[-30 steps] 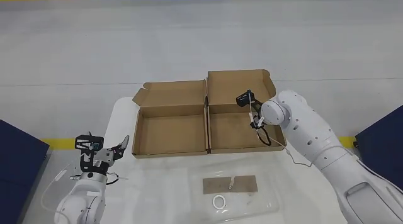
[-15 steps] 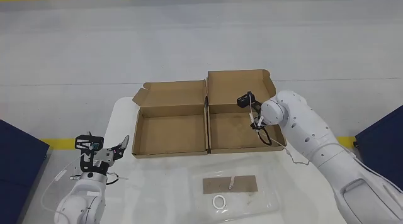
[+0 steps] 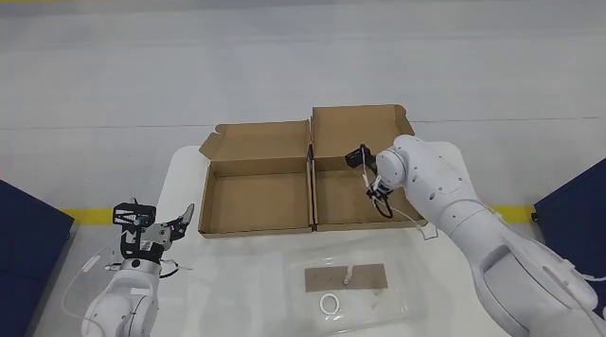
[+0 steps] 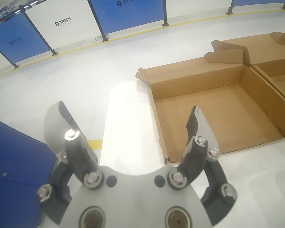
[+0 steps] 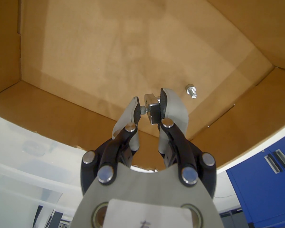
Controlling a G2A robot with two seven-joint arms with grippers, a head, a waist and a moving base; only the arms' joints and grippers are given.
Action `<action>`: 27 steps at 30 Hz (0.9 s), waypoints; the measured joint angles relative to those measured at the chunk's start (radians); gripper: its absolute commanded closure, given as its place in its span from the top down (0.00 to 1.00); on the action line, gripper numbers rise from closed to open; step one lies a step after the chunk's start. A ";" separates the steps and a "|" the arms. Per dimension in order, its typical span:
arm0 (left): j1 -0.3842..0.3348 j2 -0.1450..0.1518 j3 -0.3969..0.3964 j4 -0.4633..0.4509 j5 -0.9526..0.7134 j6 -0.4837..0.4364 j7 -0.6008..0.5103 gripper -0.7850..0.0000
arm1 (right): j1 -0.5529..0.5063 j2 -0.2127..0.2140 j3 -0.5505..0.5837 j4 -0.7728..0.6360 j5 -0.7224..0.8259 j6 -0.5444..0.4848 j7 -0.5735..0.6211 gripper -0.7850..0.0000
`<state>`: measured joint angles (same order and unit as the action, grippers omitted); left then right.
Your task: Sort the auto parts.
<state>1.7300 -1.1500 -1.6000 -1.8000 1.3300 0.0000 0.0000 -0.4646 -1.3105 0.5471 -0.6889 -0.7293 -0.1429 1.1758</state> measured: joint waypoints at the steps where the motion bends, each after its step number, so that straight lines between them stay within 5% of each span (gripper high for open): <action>1: 0.000 0.000 0.000 0.000 0.000 0.000 0.000 1.00 | 0.004 -0.008 -0.006 0.016 0.001 -0.001 -0.003 0.00; 27: 0.000 0.000 0.000 0.000 0.000 0.000 0.000 1.00 | 0.077 -0.137 -0.074 0.230 -0.064 -0.040 -0.068 0.00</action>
<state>1.7300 -1.1500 -1.6000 -1.8000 1.3300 0.0000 0.0000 -0.3879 -1.4479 0.4729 -0.4590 -0.7936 -0.1832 1.1077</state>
